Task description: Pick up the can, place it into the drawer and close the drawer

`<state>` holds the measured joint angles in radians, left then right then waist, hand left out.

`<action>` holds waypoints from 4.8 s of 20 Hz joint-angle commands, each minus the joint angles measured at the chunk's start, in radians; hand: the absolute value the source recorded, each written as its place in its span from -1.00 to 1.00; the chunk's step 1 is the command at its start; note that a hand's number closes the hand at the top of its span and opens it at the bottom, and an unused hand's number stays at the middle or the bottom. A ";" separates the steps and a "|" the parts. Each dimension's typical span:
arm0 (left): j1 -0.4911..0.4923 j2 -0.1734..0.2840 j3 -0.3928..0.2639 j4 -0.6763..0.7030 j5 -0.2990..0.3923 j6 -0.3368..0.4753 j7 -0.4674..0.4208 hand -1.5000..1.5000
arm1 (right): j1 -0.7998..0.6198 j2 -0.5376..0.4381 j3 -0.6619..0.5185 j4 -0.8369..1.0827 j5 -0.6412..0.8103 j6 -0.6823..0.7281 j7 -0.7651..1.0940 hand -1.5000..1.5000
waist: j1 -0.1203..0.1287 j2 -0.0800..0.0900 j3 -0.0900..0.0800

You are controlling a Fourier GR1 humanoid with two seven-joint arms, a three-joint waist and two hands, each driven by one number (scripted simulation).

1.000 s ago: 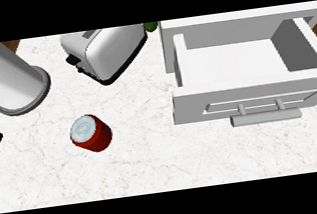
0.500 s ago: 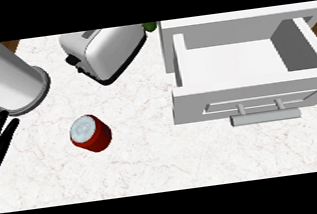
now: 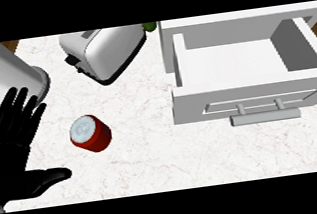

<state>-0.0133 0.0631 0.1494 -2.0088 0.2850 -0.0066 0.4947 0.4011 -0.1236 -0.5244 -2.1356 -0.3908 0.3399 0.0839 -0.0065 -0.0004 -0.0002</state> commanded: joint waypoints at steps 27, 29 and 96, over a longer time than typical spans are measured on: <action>-0.011 -0.021 0.039 0.683 -0.142 -0.023 -0.579 -1.00 | -0.028 0.069 -0.119 -0.029 -0.024 0.129 0.063 -1.00 | 0.003 0.000 0.000; -0.063 0.057 0.119 0.841 -0.110 -0.095 -0.674 -1.00 | 0.062 0.121 -0.135 -0.047 -0.019 0.185 -0.005 -1.00 | -0.006 0.001 -0.001; -0.457 -0.063 -0.165 0.568 -0.036 0.233 -0.375 1.00 | 0.063 0.123 -0.203 -0.180 -0.187 0.140 0.179 -1.00 | 0.000 -0.002 0.000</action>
<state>-0.4244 0.0066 0.0345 -1.3849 0.2685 0.1501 0.0366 0.4763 -0.0029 -0.7194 -2.2991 -0.5668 0.4898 0.2434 -0.0060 -0.0024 0.0005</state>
